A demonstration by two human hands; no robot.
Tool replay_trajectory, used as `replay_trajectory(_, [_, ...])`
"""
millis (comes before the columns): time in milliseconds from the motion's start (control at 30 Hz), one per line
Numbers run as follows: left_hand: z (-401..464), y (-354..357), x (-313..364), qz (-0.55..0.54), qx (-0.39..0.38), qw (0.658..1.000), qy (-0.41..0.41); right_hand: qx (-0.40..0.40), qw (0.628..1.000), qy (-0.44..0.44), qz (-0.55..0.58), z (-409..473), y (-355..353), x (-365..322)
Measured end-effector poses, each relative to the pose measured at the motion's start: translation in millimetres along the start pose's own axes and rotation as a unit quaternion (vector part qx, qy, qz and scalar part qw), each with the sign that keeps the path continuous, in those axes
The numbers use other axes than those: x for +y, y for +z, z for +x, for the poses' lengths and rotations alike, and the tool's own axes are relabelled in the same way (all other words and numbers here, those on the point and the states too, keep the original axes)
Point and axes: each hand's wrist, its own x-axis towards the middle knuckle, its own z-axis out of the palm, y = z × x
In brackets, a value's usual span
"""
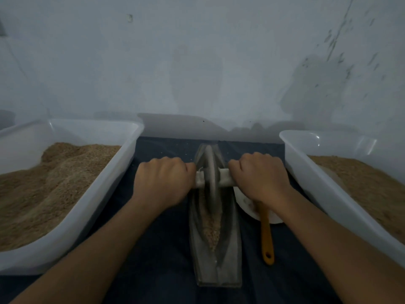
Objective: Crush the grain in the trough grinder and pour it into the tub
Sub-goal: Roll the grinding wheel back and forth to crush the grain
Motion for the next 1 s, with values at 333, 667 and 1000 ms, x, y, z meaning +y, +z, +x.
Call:
replay_trajectory(333, [-22, -25, 10, -0.02, 0.005, 1.0, 0.014, 0.026, 0.996, 0.066, 0.051, -36, -15, -15])
replay_trajectory(667, [-59, -46, 23, -0.026, 0.069, 0.996, -0.041, 0.201, 0.95, 0.057, 0.231, -66, -7, -19])
replay_trajectory(1000, [-1, -2, -6, 0.019, -0.017, 0.999, 0.025, 0.041, 0.996, 0.058, 0.048, -3, 2, -3])
